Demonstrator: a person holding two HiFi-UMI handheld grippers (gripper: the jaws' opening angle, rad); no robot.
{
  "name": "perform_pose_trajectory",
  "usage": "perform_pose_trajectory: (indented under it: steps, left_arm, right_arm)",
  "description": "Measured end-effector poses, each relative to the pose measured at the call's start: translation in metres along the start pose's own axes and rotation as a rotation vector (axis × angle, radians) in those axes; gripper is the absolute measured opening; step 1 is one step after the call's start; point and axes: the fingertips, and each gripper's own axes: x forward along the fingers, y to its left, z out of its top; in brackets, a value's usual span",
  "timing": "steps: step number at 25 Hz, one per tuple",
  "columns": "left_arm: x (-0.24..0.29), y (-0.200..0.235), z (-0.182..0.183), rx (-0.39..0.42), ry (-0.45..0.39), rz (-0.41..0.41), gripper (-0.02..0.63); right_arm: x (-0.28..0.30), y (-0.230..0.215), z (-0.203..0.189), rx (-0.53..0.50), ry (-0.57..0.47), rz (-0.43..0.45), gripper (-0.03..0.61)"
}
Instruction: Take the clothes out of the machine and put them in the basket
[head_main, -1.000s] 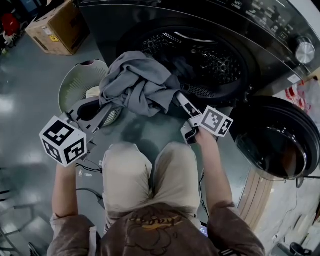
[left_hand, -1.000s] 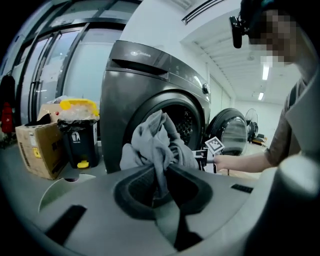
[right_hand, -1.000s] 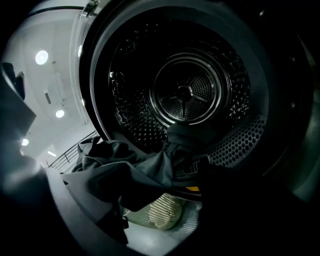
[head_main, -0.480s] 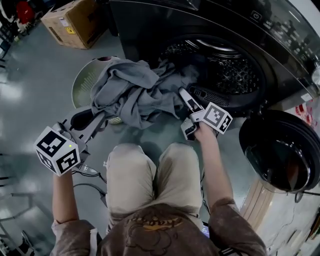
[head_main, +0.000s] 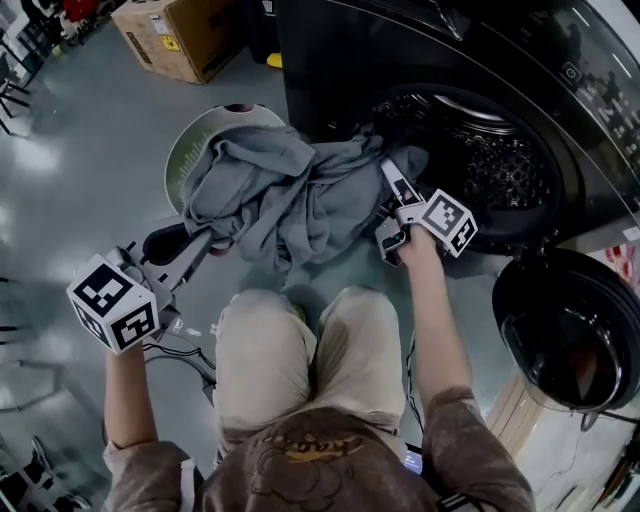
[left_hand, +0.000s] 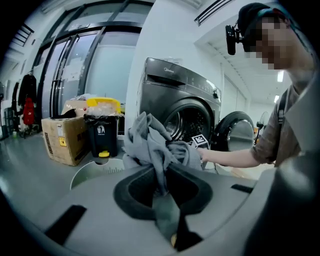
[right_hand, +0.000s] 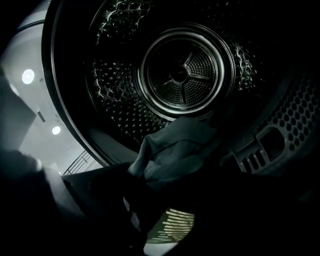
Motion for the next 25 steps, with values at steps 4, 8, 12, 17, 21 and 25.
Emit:
perform_pose_trajectory:
  steps: [4,8,12,17,21,25]
  left_arm:
    - [0.004,-0.001,0.000,0.005,0.007,-0.006,0.060]
    - [0.017,-0.009,-0.002,0.008,0.022,-0.019,0.060]
    - [0.028,-0.013,-0.004,0.023,0.041,-0.044,0.060]
    - [0.035,-0.013,-0.003,0.049,0.036,-0.061,0.060]
    - [0.047,-0.021,0.003,0.074,0.024,-0.069,0.060]
    - [0.061,-0.036,0.012,0.094,0.005,-0.092,0.060]
  right_arm:
    - [0.007,-0.004,-0.004,-0.021,0.028,-0.022,0.345]
    - [0.011,-0.013,-0.001,-0.071,0.077,-0.055,0.222]
    - [0.009,-0.007,-0.003,-0.205,0.098,-0.111,0.079]
    - [-0.003,0.019,0.001,-0.354,0.076,-0.117,0.061]
    - [-0.017,0.052,0.007,-0.510,0.070,-0.075,0.061]
    - [-0.031,0.091,0.006,-0.678,0.092,-0.021,0.061]
